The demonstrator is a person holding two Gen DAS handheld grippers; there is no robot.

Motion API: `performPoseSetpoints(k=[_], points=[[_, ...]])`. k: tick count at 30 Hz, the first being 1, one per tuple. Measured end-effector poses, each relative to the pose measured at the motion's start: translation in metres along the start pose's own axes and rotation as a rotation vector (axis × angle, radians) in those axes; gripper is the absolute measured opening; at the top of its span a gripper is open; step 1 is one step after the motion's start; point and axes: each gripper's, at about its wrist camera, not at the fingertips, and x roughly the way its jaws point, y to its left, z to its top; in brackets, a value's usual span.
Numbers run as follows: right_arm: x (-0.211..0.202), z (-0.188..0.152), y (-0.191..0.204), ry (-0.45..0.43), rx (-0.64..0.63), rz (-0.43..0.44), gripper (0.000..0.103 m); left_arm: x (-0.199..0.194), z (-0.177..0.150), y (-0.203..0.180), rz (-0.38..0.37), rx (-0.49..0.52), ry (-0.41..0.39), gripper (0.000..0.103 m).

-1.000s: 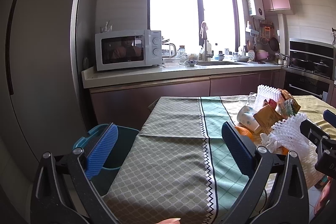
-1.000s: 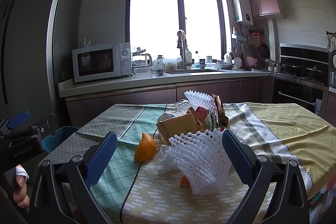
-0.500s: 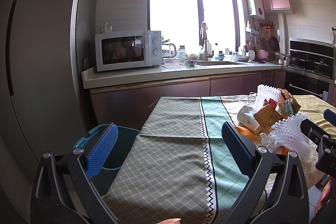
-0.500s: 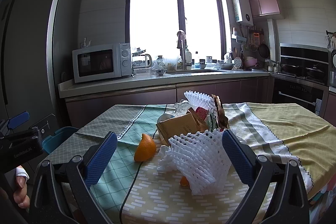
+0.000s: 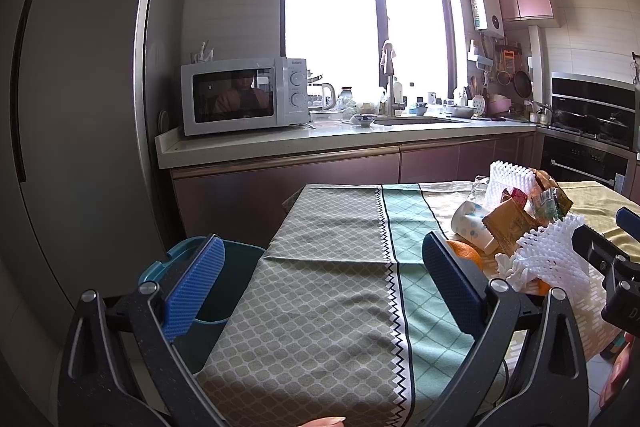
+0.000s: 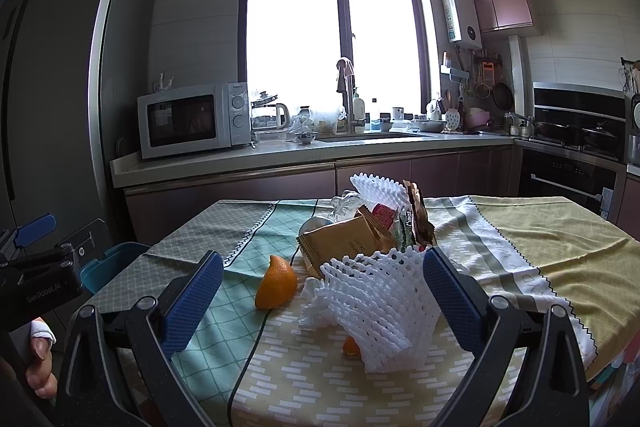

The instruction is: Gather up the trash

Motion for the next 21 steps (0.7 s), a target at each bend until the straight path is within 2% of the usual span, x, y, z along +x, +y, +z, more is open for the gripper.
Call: performPoseSetpoints(k=[21], points=[[0.0011,0.0015,0.0007,-0.003,0.005,0.001,0.097,0.0008,-0.001,-0.0023,-0.003,0.0,0.0,0.097]])
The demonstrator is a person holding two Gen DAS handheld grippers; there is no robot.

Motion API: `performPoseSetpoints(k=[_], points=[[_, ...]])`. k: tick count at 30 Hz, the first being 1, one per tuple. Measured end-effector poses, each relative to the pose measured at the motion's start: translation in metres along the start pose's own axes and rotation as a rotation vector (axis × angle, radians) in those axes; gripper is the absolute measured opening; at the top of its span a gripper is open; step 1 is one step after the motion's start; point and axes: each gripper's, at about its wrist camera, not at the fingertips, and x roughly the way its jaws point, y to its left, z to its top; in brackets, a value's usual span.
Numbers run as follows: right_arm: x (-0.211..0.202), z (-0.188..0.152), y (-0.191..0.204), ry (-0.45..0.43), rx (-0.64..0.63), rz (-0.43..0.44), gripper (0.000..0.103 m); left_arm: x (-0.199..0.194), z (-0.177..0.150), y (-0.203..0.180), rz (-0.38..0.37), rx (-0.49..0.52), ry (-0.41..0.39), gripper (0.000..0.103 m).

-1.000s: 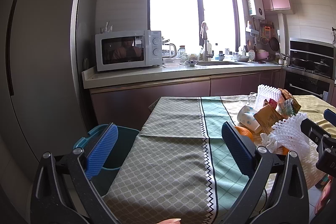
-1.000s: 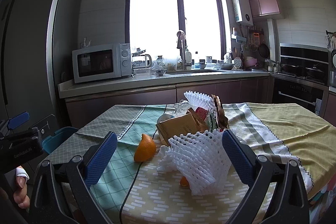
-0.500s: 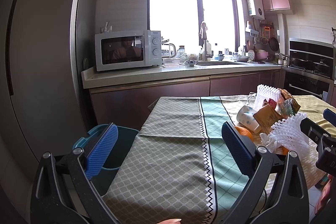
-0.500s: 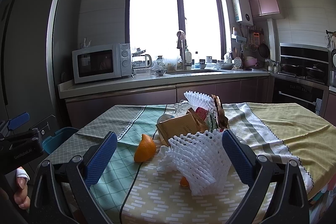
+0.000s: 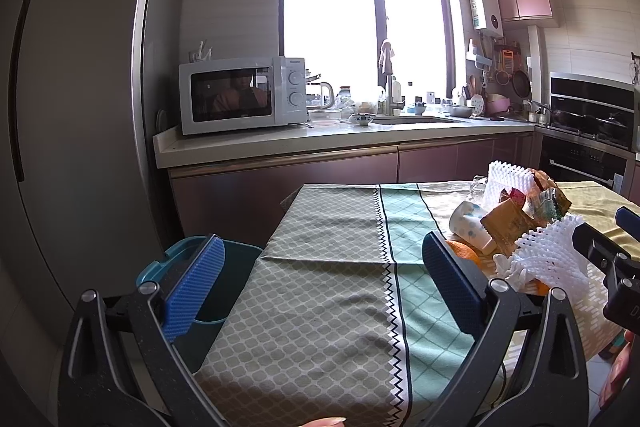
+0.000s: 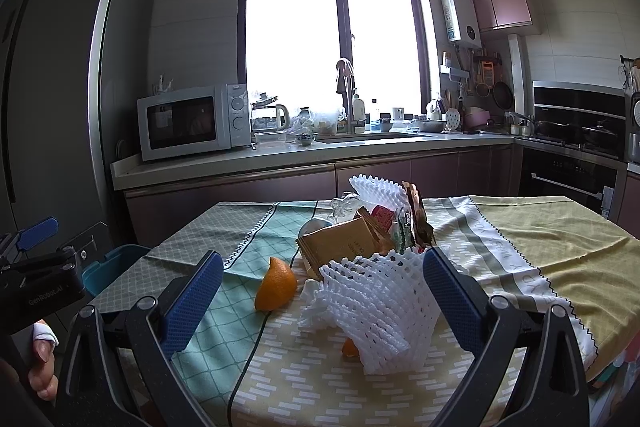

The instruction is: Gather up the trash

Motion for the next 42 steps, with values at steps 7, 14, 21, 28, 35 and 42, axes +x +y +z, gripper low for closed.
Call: performPoseSetpoints(k=[7,14,21,28,35,42], points=[[0.001,0.0,-0.003,0.002,0.005,0.004,0.097,0.002,-0.001,-0.004,-0.002,0.004,0.001,0.097],[0.0,0.0,-0.006,0.001,0.01,0.003,0.097,0.004,-0.002,-0.006,-0.005,0.006,0.002,0.097],[0.001,0.0,-0.006,0.003,0.01,0.005,0.097,0.005,-0.001,-0.007,-0.006,0.007,0.002,0.097],[0.001,0.0,-0.006,0.003,0.011,0.007,0.097,0.005,-0.001,-0.007,-0.005,0.008,0.003,0.097],[0.002,0.0,-0.007,0.004,0.012,0.009,0.097,0.007,-0.003,-0.009,-0.007,0.01,0.006,0.097],[0.003,0.0,-0.008,0.011,0.013,0.017,0.097,0.011,-0.006,-0.012,-0.02,0.017,0.021,0.097]])
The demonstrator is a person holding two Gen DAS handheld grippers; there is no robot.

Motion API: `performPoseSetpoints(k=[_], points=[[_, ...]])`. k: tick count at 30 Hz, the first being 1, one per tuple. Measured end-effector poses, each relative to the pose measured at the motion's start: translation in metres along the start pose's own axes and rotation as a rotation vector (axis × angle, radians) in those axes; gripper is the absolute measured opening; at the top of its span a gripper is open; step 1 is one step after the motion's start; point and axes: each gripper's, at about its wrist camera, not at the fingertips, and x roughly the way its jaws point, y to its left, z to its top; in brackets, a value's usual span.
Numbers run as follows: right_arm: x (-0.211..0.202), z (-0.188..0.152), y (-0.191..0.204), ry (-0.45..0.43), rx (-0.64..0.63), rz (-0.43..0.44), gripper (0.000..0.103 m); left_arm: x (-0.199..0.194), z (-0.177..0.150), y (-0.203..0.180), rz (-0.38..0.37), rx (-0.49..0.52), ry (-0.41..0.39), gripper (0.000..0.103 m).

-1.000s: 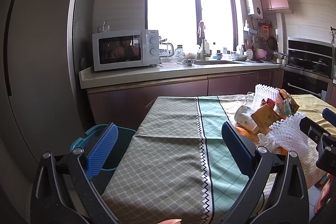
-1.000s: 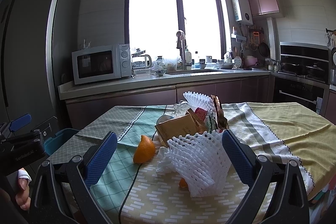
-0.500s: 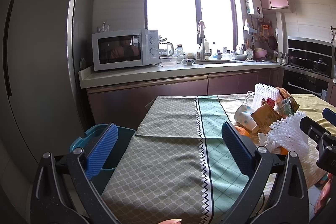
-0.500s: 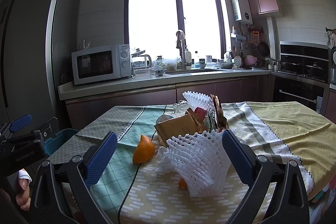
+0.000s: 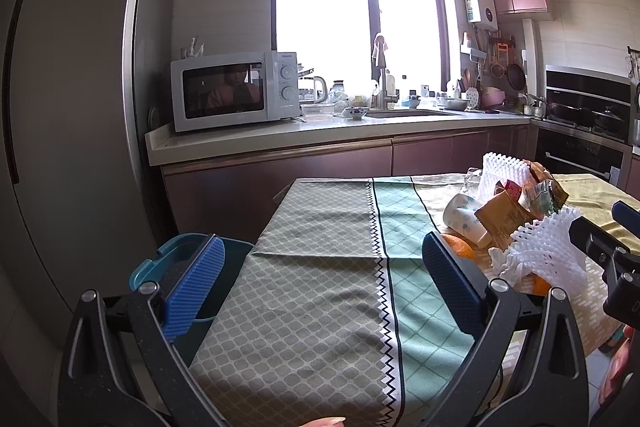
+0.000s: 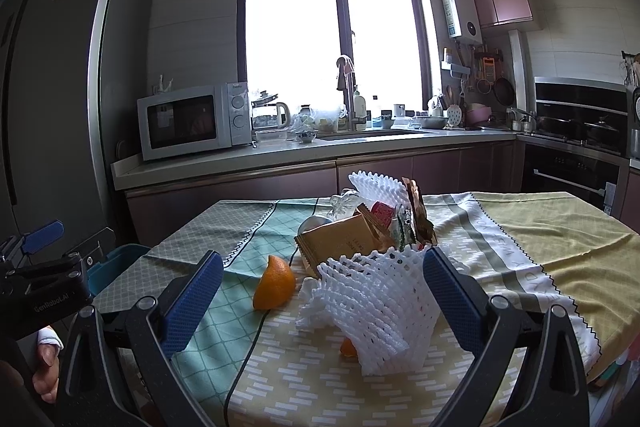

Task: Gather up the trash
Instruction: 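Reach the left tool to the orange peel while the right tool reaches the white foam net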

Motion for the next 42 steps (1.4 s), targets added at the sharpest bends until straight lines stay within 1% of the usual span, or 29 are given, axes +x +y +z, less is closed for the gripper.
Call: performPoseSetpoints(k=[11,18,23,26,30,33,36,38,42], points=[[0.002,0.002,-0.011,0.018,0.012,0.018,0.097,0.01,-0.001,-0.005,-0.023,0.006,0.038,0.097],[0.007,0.003,-0.026,0.042,0.019,0.009,0.097,0.025,-0.001,-0.01,-0.071,0.015,0.083,0.097],[0.013,0.003,-0.043,0.069,0.041,-0.005,0.097,0.04,0.001,-0.017,-0.126,0.017,0.135,0.096],[0.019,0.0,-0.052,0.096,0.049,-0.003,0.097,0.053,0.002,-0.024,-0.167,0.028,0.173,0.095],[0.034,-0.005,-0.071,0.165,0.108,0.018,0.097,0.072,0.003,-0.041,-0.239,0.058,0.222,0.094],[0.045,-0.01,-0.08,0.218,0.143,0.032,0.097,0.087,0.002,-0.055,-0.273,0.08,0.262,0.089],[0.052,-0.016,-0.085,0.252,0.154,0.051,0.096,0.1,0.001,-0.067,-0.297,0.096,0.288,0.086],[0.056,-0.018,-0.086,0.267,0.161,0.069,0.093,0.11,0.0,-0.075,-0.311,0.105,0.31,0.086],[0.065,-0.02,-0.087,0.296,0.171,0.096,0.087,0.124,0.0,-0.086,-0.342,0.118,0.339,0.078]])
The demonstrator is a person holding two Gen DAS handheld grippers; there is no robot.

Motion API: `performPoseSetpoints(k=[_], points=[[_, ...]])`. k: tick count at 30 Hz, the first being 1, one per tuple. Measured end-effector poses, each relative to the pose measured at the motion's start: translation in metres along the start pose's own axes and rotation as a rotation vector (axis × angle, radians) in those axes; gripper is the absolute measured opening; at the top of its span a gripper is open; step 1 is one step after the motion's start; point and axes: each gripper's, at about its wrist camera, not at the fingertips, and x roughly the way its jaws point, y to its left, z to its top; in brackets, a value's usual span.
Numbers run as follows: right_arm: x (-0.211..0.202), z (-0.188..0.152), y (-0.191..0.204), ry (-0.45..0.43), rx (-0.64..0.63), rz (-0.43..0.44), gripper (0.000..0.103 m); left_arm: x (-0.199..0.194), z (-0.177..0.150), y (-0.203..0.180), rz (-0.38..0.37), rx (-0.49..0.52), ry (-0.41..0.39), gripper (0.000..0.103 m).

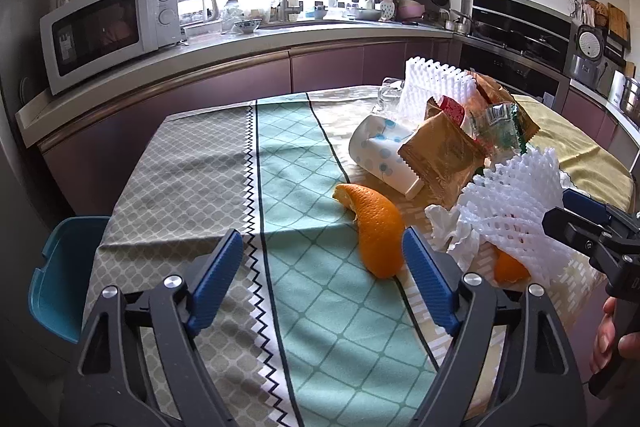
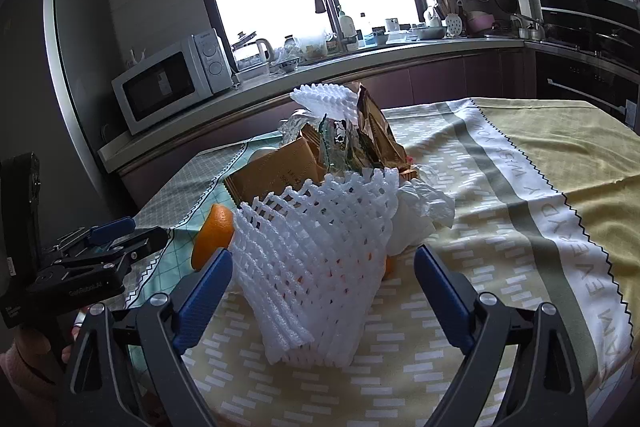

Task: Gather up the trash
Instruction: 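Reach the left tool to the orange peel while the right tool reaches the white foam net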

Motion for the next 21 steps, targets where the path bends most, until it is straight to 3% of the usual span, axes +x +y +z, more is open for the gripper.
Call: performPoseSetpoints(k=[4,13,17,21], points=[[0.006,0.001,-0.005,0.023,0.023,0.017,0.082,0.013,0.007,-0.005,-0.029,0.007,0.021,0.075],[0.01,0.0,-0.012,0.067,0.052,0.063,0.061,0.033,0.011,-0.012,-0.095,0.016,0.083,0.062],[0.009,0.0,-0.014,0.075,0.062,0.092,0.046,0.041,0.011,-0.015,-0.132,0.011,0.116,0.056],[0.006,-0.001,-0.016,0.072,0.067,0.11,0.032,0.049,0.012,-0.017,-0.167,0.008,0.148,0.043]])
